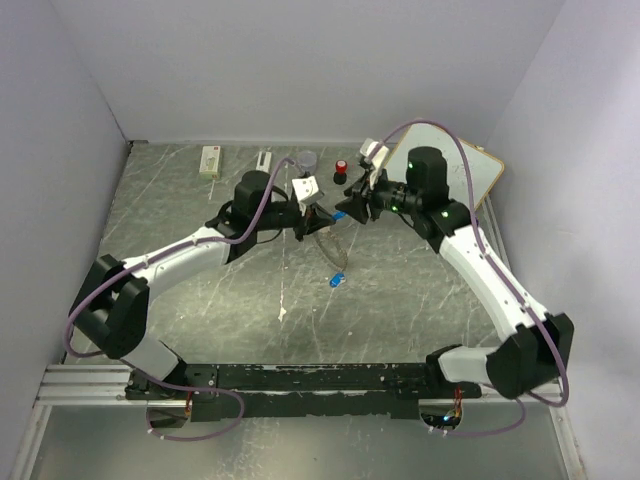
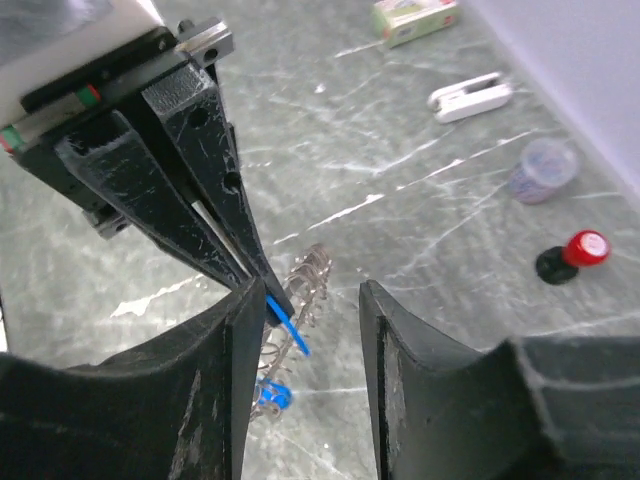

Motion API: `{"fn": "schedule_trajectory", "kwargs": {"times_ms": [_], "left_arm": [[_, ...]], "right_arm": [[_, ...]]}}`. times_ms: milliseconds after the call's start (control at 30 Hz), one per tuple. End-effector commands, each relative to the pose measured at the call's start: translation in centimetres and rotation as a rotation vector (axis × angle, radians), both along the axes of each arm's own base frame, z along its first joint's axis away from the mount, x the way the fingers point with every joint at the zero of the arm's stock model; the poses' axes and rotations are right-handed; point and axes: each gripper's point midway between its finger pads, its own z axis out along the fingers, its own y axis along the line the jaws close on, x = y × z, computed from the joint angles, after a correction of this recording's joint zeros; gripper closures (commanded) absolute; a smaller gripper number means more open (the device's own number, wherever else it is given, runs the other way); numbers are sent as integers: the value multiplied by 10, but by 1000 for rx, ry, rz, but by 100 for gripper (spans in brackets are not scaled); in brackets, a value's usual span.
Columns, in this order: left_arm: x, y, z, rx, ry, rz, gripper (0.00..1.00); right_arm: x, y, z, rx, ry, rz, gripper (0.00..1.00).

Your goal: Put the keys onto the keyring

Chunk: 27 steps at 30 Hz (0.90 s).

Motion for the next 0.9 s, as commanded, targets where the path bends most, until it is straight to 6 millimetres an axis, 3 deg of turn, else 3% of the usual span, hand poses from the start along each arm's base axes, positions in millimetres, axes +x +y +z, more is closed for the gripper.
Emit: {"fn": "schedule_trajectory", "kwargs": {"times_ms": [0, 133, 400, 700, 867], "left_arm": [[19, 16, 55, -201, 18, 249, 93], [31, 29, 69, -253, 81, 385, 93], [49, 36, 84, -323, 200, 524, 93], [66, 51, 75, -418, 380, 729, 93], [75, 68, 63, -480, 539, 946, 93]], "right_arm": [[16, -15, 58, 185, -183, -202, 57], [9, -29, 59, 244, -219, -290, 60], [-8, -16, 15, 243, -144, -221, 67], [-3, -10, -2, 264, -130, -244, 64], [-3, -4, -7, 291, -124, -243, 64]]}}
